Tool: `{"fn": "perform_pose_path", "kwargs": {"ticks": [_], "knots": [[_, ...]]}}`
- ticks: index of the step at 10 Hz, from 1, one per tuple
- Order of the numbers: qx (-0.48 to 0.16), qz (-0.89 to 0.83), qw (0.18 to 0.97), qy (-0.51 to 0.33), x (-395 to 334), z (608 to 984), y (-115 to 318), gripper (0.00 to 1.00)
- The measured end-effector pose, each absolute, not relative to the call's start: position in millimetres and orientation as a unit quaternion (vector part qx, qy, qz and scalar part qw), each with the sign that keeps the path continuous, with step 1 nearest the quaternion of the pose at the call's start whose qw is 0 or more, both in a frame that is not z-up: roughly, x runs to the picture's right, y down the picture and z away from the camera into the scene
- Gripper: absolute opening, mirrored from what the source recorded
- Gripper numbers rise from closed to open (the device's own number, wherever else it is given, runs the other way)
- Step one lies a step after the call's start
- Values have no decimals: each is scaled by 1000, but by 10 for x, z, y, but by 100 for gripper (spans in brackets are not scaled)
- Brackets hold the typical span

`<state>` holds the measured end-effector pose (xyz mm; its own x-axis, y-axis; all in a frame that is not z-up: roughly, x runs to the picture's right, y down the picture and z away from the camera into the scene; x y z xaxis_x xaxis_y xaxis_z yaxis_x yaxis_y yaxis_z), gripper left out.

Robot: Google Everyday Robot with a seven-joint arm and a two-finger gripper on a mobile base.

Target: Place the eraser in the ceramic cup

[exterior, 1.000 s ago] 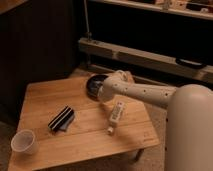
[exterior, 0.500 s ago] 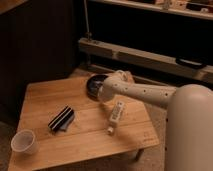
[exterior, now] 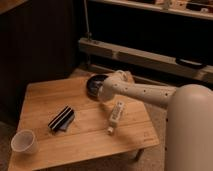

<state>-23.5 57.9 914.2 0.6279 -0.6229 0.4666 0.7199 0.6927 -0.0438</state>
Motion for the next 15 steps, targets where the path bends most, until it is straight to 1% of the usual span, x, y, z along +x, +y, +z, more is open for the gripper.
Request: {"fn": "perform_pose_path", "kwargs": {"ticks": [3, 6, 7, 8, 9, 10, 11, 12, 15], "knots": [[-113, -378, 894, -212, -241, 9117, 562, 3], [-101, -405, 884, -209, -362, 8767, 366, 3], [-97, -425, 874, -214, -477, 8441, 226, 2], [-95, -439, 865, -221, -563, 8232, 163, 0], [-94, -457, 853, -234, -695, 7966, 116, 2], [-96, -478, 834, -259, -866, 7651, 137, 10], [-98, -492, 819, -277, -978, 7441, 166, 13], [-98, -498, 813, -285, -1026, 7357, 181, 13], [-99, -498, 813, -286, -1024, 7355, 183, 13]]}}
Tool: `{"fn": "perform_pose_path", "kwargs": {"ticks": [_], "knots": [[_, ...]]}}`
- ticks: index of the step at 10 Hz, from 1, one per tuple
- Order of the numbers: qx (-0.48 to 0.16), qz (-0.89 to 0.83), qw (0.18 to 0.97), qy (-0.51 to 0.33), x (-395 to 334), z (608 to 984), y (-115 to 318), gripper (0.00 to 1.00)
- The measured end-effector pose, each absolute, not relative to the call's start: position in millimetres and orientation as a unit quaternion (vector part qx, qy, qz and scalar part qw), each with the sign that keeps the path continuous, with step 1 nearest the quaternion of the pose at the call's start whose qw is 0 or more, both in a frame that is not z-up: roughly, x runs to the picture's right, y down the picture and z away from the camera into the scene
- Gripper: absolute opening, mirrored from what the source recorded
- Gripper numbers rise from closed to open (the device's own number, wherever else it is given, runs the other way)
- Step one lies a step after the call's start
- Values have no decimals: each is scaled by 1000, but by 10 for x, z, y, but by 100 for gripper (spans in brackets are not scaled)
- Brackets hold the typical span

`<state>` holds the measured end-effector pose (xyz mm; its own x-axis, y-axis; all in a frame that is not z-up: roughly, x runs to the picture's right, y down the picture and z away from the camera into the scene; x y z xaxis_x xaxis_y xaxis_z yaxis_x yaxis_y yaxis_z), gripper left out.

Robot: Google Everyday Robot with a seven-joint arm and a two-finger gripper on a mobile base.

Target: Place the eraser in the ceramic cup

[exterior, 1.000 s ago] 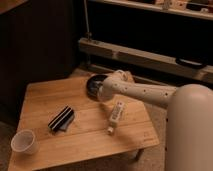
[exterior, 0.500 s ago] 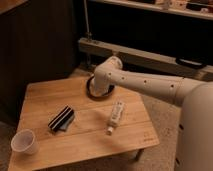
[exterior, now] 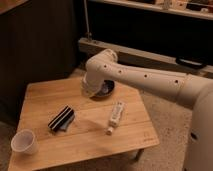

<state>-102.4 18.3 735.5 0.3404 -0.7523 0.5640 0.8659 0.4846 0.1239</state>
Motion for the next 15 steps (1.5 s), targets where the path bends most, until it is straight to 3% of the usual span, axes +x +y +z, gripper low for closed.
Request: {"fn": "perform_pose_path", "kwargs": {"ticks": [4, 7, 8, 9, 11, 15], "knots": [[-159, -478, 807, -307, -993, 7633, 82, 13], [-150, -480, 792, -347, -1165, 7595, 229, 2], [-133, -482, 783, -370, -1312, 7446, 410, 3], [-120, -483, 781, -378, -1369, 7336, 542, 9], [-99, -476, 783, -388, -1581, 7047, 923, 33], [-114, -462, 786, -395, -1919, 7048, 1105, 73]]}}
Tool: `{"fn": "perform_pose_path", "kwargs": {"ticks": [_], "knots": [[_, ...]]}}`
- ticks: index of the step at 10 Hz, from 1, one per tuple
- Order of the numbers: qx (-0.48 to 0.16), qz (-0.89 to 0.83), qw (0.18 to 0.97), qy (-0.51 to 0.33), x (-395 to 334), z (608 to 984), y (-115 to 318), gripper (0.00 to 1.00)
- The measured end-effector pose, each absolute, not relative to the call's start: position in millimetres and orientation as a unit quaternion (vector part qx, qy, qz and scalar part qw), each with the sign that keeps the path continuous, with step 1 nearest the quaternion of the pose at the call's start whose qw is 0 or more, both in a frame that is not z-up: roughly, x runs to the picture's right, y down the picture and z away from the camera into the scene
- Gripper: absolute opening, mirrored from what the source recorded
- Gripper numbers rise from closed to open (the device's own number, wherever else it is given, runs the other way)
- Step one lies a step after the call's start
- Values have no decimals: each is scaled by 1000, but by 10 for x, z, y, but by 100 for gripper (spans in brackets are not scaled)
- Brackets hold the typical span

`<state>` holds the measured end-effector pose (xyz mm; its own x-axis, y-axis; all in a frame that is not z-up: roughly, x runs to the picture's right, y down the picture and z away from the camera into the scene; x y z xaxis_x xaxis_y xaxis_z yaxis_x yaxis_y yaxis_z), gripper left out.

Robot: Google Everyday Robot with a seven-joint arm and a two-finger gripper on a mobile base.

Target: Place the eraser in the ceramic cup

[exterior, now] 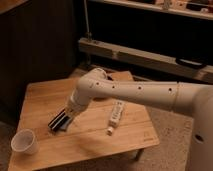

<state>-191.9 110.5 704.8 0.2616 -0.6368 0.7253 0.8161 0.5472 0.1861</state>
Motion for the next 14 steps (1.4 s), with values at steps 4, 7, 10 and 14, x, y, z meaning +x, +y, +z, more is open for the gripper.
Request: {"fn": "perform_pose_path", "kwargs": {"ticks": [4, 7, 10, 14], "knots": [[-162, -440, 781, -413, -1929, 7657, 871, 80], [-191, -442, 766, -427, -1987, 7898, 813, 80], [-206, -447, 750, -442, -2164, 7916, 956, 80], [-224, -454, 730, -459, -2485, 8135, 1082, 80]]}}
